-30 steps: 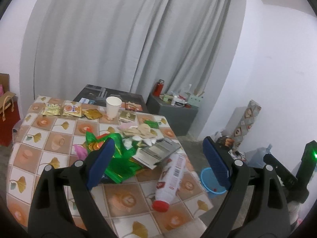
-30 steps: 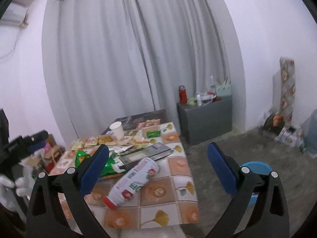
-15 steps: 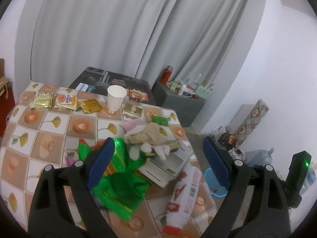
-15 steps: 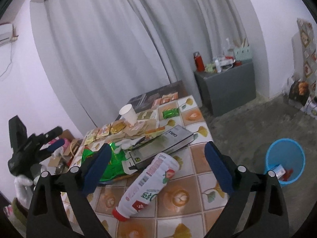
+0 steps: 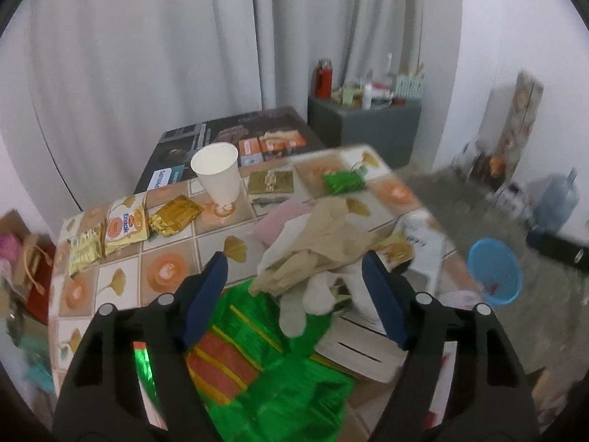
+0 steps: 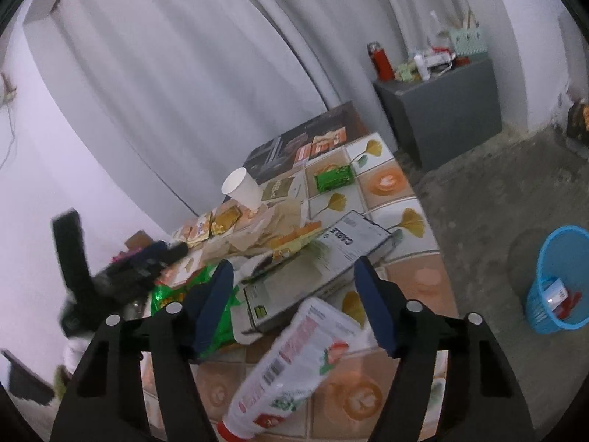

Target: Collect trash

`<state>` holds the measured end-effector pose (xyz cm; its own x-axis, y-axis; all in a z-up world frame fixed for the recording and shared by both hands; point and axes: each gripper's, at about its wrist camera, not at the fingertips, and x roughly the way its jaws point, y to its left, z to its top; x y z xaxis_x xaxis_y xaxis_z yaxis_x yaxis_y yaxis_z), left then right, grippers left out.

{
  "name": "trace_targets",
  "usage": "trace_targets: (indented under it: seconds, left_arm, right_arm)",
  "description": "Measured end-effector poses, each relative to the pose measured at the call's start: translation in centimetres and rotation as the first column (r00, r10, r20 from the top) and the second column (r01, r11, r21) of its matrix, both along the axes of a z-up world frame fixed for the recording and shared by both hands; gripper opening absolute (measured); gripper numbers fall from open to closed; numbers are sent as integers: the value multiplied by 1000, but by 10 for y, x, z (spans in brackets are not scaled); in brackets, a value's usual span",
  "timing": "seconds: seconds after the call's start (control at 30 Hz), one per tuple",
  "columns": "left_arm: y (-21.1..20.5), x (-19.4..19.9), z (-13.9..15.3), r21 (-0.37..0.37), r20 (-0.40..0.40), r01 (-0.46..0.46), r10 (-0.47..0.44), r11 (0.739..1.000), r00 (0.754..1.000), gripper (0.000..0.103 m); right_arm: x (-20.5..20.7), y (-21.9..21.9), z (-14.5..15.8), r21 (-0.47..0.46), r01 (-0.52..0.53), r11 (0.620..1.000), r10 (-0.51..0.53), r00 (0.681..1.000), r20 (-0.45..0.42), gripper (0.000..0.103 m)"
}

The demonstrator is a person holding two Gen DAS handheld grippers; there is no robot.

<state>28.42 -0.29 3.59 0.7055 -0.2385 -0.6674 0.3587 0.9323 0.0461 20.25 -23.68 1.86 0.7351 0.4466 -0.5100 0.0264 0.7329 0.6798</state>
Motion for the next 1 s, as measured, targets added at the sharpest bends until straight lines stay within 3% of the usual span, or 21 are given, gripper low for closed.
trace_targets:
  seconds: [0.27,0.53,1.0]
  left_arm:
    - [-19,30,-31,97,-78,39,-32,995,996,69]
    - [-14,43,-38,67,-115,5,3,998,993,63]
    - [-6,50,-45,37,-148,-7,13,999,989,9]
  right_arm:
    - [46,6,-19,104,-54,993,60,997,-53,59]
    - [84,13,-39,239,-100,966,127,987,-102,58]
    - [118,32,-77,308,-93,947,171,956,-238,36]
